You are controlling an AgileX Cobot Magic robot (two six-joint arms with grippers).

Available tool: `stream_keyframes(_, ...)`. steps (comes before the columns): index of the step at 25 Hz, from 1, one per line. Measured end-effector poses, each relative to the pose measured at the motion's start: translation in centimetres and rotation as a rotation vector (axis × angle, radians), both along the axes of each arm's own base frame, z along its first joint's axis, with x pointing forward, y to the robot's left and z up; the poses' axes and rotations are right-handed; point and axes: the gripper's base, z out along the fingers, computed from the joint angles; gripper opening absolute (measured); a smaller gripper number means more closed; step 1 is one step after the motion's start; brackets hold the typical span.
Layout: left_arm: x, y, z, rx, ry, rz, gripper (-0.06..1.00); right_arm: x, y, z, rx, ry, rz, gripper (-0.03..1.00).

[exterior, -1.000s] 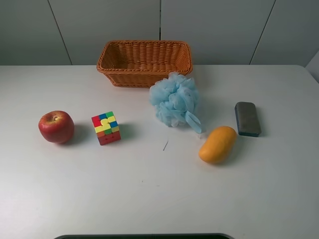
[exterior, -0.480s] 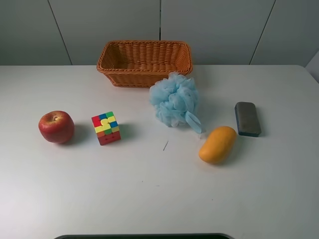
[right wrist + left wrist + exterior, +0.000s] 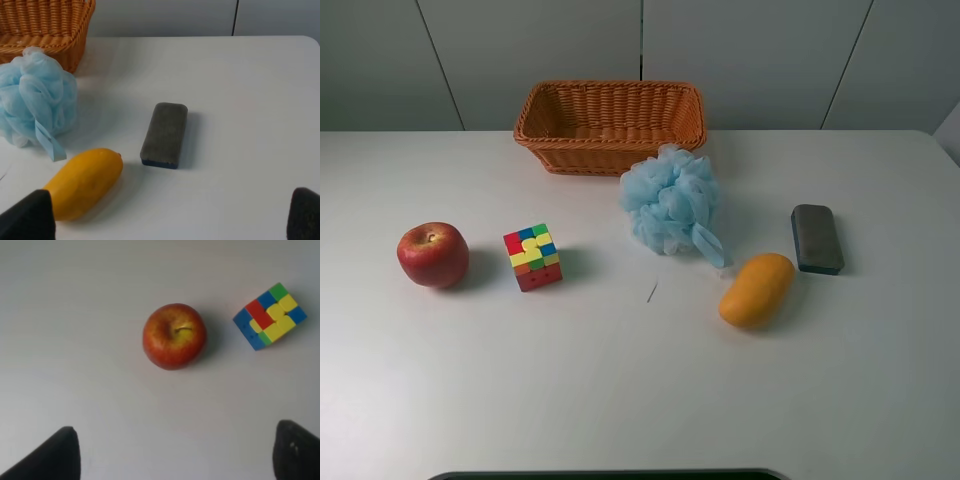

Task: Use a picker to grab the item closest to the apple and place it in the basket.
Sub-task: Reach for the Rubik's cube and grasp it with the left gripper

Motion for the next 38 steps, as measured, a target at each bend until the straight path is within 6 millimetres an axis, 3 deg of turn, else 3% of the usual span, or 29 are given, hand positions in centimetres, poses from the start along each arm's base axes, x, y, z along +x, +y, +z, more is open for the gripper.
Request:
stream_keyframes(5, 5.3, -2.2, -1.8, 0.003, 0.131, -0.105, 0.74, 0.0, 0.0, 0.0, 0.0, 0.0, 0.0, 0.7)
stream_keyframes(15, 11.7, -10.0, -5.4, 0.117, 0.239, -0.431, 0.74, 0.0, 0.0, 0.0, 0.0, 0.0, 0.0, 0.7)
stream_keyframes(20, 12.7, -13.6, -9.0, 0.227, 0.327, -0.568, 0.74, 0.0, 0.0, 0.0, 0.0, 0.0, 0.0, 0.7)
stream_keyframes(26, 12.8, -16.3, -13.1, 0.318, 0.402, -0.697, 0.74, 0.0, 0.0, 0.0, 0.0, 0.0, 0.0, 0.7)
stream_keyframes(32, 13.6, -16.9, -15.9, 0.361, 0.422, -0.778, 0.74, 0.0, 0.0, 0.0, 0.0, 0.0, 0.0, 0.7)
stream_keyframes(38, 14.4, -17.2, -17.1, 0.397, 0.372, -0.831, 0.74, 0.0, 0.0, 0.0, 0.0, 0.0, 0.0, 0.7)
